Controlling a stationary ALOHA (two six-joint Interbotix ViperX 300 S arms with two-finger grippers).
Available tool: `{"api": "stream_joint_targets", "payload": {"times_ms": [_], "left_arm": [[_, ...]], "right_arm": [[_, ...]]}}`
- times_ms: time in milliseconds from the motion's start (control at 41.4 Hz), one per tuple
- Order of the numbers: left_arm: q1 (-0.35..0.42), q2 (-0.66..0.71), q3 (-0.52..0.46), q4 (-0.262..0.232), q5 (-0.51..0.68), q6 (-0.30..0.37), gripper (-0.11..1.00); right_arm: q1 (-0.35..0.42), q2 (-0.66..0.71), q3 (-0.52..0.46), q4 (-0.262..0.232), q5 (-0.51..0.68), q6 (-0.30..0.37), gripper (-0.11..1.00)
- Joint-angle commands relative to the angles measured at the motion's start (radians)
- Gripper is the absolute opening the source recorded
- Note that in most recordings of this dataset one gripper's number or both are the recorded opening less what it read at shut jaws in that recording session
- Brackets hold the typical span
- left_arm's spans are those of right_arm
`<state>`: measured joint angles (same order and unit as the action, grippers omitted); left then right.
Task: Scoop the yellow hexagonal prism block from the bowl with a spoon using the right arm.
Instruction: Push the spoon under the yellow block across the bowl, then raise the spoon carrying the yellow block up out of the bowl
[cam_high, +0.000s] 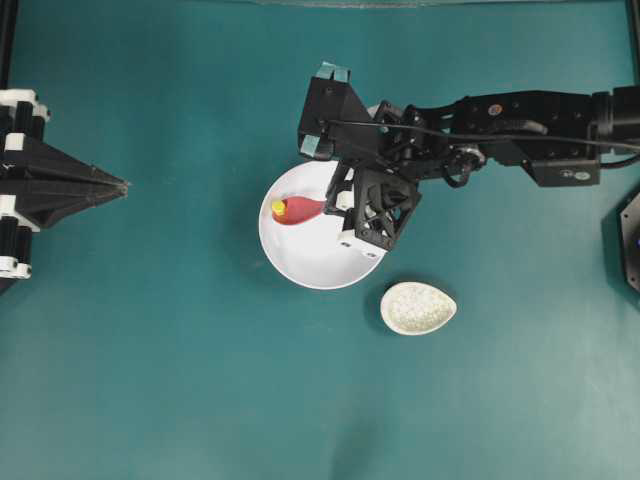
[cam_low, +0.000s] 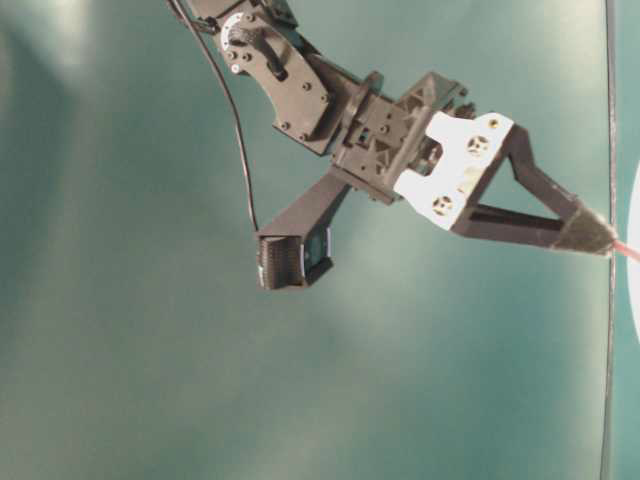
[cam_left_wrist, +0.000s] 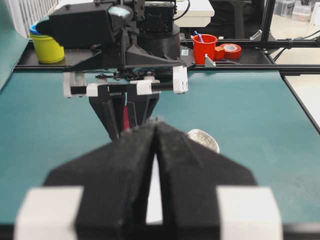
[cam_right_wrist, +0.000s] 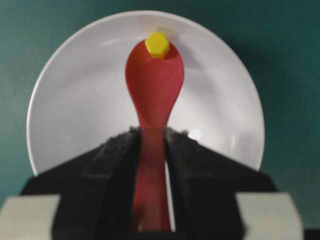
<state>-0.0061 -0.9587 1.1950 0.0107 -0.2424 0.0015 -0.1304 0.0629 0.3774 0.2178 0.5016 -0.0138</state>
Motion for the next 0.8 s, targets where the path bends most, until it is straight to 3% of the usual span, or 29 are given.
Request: {"api": "stream_joint_targets", "payload": {"times_ms": [0, 386, 531, 772], "left_arm": [[0.0, 0.009, -0.008, 0.003, -0.005, -0.002, 0.0], [0.0, 0.009, -0.008, 0.003, -0.005, -0.002, 0.0], [0.0, 0.009, -0.008, 0.003, -0.002, -0.002, 0.0], [0.0, 0.009, -0.006, 0.003, -0.002, -0.002, 0.0]], "right_arm": [[0.009, -0.046, -0.02, -0.002, -0.003, 0.0, 0.23], [0.041, -0.164, 0.021, -0.002, -0.017, 0.002, 0.23], [0.054, -0.238, 0.086, -0.015, -0.098, -0.003, 0.23], [0.064, -0.4, 0.238, -0.086, -0.295, -0.037, 0.23]]}}
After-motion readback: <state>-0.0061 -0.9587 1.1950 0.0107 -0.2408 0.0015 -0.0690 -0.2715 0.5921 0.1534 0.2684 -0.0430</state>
